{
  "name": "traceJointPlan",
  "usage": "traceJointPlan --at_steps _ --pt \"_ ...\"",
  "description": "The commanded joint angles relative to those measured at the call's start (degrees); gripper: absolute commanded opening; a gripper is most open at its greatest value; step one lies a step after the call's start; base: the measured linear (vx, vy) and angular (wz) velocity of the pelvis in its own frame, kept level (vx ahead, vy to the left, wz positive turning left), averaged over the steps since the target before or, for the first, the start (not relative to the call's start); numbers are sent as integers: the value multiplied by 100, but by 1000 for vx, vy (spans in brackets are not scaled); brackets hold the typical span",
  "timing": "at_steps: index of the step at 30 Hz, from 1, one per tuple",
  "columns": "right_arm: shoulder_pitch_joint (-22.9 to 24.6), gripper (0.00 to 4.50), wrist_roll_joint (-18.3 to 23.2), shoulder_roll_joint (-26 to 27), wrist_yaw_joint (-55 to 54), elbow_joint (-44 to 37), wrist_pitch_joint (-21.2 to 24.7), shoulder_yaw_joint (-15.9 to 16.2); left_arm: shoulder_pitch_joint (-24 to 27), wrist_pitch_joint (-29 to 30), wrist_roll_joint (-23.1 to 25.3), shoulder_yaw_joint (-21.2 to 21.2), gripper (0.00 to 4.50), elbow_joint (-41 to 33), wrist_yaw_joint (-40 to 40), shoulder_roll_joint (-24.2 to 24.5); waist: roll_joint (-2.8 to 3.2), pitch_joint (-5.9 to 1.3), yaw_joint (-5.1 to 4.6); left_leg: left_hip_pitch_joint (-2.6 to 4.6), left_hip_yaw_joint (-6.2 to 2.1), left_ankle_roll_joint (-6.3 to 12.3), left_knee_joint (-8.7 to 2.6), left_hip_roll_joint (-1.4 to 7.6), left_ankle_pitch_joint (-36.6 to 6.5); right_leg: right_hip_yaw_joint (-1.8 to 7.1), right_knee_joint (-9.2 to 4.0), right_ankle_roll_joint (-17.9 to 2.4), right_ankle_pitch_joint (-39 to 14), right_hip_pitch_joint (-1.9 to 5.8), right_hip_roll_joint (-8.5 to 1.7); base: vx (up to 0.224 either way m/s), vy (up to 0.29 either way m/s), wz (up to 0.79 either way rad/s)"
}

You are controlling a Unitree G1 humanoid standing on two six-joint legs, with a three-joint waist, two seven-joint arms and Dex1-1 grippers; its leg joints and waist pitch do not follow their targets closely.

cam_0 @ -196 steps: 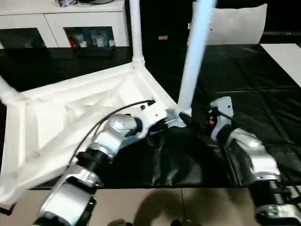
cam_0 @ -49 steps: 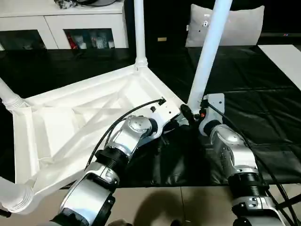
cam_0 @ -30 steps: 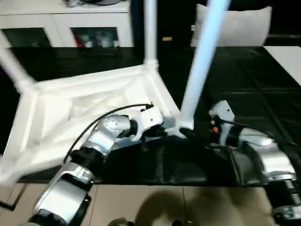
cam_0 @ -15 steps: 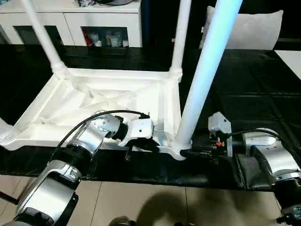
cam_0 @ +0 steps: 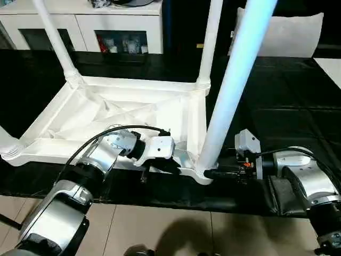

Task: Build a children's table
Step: Rotate leg to tighten

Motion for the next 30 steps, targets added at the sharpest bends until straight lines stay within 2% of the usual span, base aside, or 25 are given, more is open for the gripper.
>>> traceJointPlan --at_steps 1,4,7,8,9,10,11,12,13,14,16,17,18,19,20,21,23,24,25,26,28,29,30 --pt "58 263 88 79 18 -140 66 88 -43 -28 54 -99 0 -2 -83 -60 -90 -458 -25 66 -186 622 -365 502 -501 428 -432 -329 -1896 349 -683 0 0 0" --pt "205 257 157 159 -152 -316 242 64 14 194 51 -49 0 -82 139 -136 -73 -462 -3 76 -196 619 -366 524 -490 440 -429 -366 -1814 344 -697 0 0 0" --pt "298 252 255 432 -729 -488 690 -94 102 683 -35 78 0 -251 496 -335 -81 -443 -23 75 -188 571 -375 506 -589 426 -457 -361 -1977 343 -697 0 0 0" --pt "310 251 240 602 -1102 -528 856 -180 154 929 -88 140 0 -362 666 -454 -76 -414 -51 110 -183 446 -393 511 -754 418 -511 -327 -2310 334 -701 0 0 0" --pt "296 247 157 823 -1588 -515 995 -265 222 1249 -152 200 0 -514 860 -611 -70 -391 -54 129 -176 414 -393 482 -863 397 -559 -281 -2531 313 -695 0 0 0" --pt "293 243 142 864 -1673 -510 1015 -281 232 1298 -156 207 0 -537 899 -640 -72 -355 -93 183 -178 290 -402 455 -1066 360 -635 -157 -2981 298 -693 0 0 0" --pt "279 240 87 1012 -1987 -490 1091 -337 269 1478 -173 234 0 -621 1043 -746 -82 -342 -126 208 -174 230 -392 431 -1146 340 -680 -71 -3192 293 -695 0 0 0" --pt "234 238 29 1257 -2477 -436 1183 -447 300 1741 -174 269 0 -720 1309 -931 -93 -329 -179 238 -180 147 -374 377 -1289 280 -754 108 -3548 304 -694 0 0 0" --pt "217 235 23 1325 -2608 -418 1207 -482 304 1810 -174 280 0 -740 1387 -985 -105 -339 -215 243 -189 115 -378 386 -1309 273 -764 166 -3591 313 -693 0 0 0" --pt "165 229 17 1492 -2922 -364 1260 -571 283 1954 -149 316 0 -742 1642 -1131 -72 -370 -314 200 -236 120 -409 436 -1311 252 -749 199 -3354 362 -691 0 0 0" --pt "43 220 -104 1773 -3573 -223 1319 -695 190 2256 -98 405 0 -674 2147 -1413 -54 -381 -430 171 -285 135 -446 500 -1420 246 -723 111 -3006 389 -701 0 0 0" --pt "-26 218 -134 1929 -3911 -151 1380 -788 112 2426 -67 491 0 -612 2475 -1572 -43 -388 -459 178 -292 136 -449 508 -1453 255 -710 62 -2901 388 -703 1 55 -5" --pt "-34 216 -136 1946 -3947 -144 1387 -798 104 2444 -64 501 0 -607 2509 -1589 -38 -399 -545 149 -295 155 -460 512 -1422 281 -677 -86 -2630 407 -719 0 0 0" --pt "-132 214 -168 2180 -4468 -49 1482 -968 3 2666 -13 640 0 -555 3030 -1814 -48 -416 -585 140 -273 181 -443 500 -1288 333 -652 -208 -2398 399 -734 0 0 0" --pt "-132 213 -168 2180 -4468 -49 1482 -968 3 2666 -13 640 0 -555 3030 -1814 -64 -423 -604 101 -266 251 -428 449 -1131 335 -635 -297 -2298 426 -740 0 0 0" --pt "-210 212 -187 2320 -4773 42 1477 -1070 -79 2799 -12 741 0 -510 3354 -1972 -50 -436 -599 99 -254 291 -417 437 -1037 351 -622 -314 -2236 433 -744 0 0 0" --pt "-310 211 -282 2519 -5285 166 1431 -1203 -186 2942 64 849 0 -471 3906 -2181 -68 -466 -599 56 -227 453 -387 418 -652 377 -564 -434 -1935 433 -733 0 0 0" --pt "-321 211 -302 2544 -5335 183 1416 -1212 -195 2961 84 852 0 -474 3954 -2203 -68 -466 -599 56 -227 453 -387 418 -652 377 -564 -434 -1935 433 -733 0 0 0" --pt "-340 211 -345 2593 -5426 213 1388 -1229 -208 2999 132 850 0 -488 4037 -2240 -51 -507 -576 34 -237 586 -376 449 -295 395 -483 -525 -1444 430 -708 0 0 0" --pt "-344 211 -371 2600 -5451 227 1339 -1227 -212 2979 151 839 0 -491 4041 -2238 -50 -515 -559 7 -236 723 -356 457 -88 405 -425 -586 -1074 426 -706 0 0 0" --pt "-351 211 -347 2624 -5476 238 1251 -1270 -202 2930 198 795 0 -514 4021 -2206 -54 -512 -543 6 -224 843 -342 458 -12 413 -392 -676 -838 411 -712 0 0 0" --pt "-347 266 -206 2652 -5412 227 1173 -1374 -177 2827 254 720 0 -533 3924 -2128 -50 -508 -532 3 -221 893 -343 457 -42 410 -394 -696 -842 414 -716 0 0 0" --pt "-319 266 -172 2605 -5312 199 1084 -1397 -150 2725 313 662 0 -528 3852 -2036 -49 -513 -527 0 -221 904 -339 453 -54 408 -393 -686 -858 416 -714 0 0 0"
